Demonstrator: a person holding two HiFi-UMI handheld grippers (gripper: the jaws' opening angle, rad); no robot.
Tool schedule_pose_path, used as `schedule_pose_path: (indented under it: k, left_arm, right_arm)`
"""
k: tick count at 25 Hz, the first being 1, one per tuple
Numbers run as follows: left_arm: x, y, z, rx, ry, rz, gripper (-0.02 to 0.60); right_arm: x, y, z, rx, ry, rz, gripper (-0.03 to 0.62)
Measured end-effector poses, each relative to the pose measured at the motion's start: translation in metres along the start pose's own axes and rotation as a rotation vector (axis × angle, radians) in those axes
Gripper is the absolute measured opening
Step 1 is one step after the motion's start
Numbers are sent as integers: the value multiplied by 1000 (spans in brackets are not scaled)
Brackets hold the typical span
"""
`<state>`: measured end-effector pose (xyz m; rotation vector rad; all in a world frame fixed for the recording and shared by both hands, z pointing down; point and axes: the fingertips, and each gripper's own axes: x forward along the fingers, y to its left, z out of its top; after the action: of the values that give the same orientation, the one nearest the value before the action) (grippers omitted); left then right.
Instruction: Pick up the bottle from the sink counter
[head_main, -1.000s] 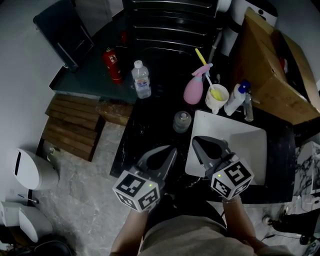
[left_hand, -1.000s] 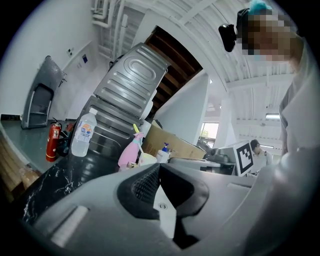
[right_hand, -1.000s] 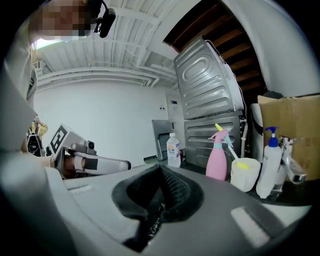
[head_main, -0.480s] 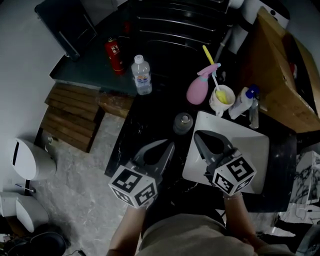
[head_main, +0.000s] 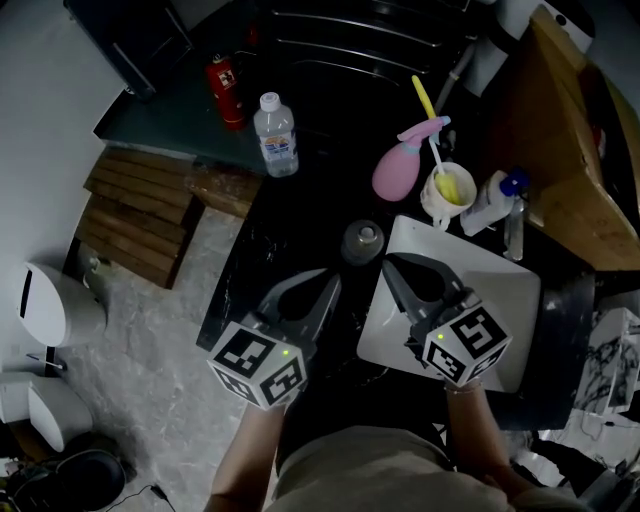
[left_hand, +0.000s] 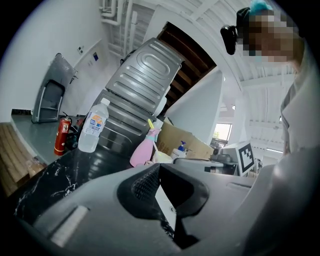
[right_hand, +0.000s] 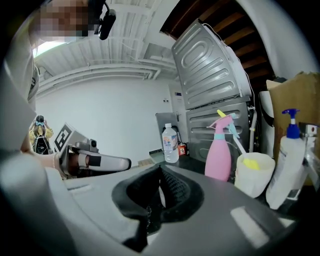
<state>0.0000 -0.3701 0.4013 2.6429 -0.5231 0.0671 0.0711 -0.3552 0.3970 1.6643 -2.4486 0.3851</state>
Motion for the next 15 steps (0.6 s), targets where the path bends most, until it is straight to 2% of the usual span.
schedule_pose_path:
  k: [15]
  left_arm:
    - [23,12,-20,-47,40,-5,6]
  right_arm:
    - [11,-19,-19,24,35,14,3]
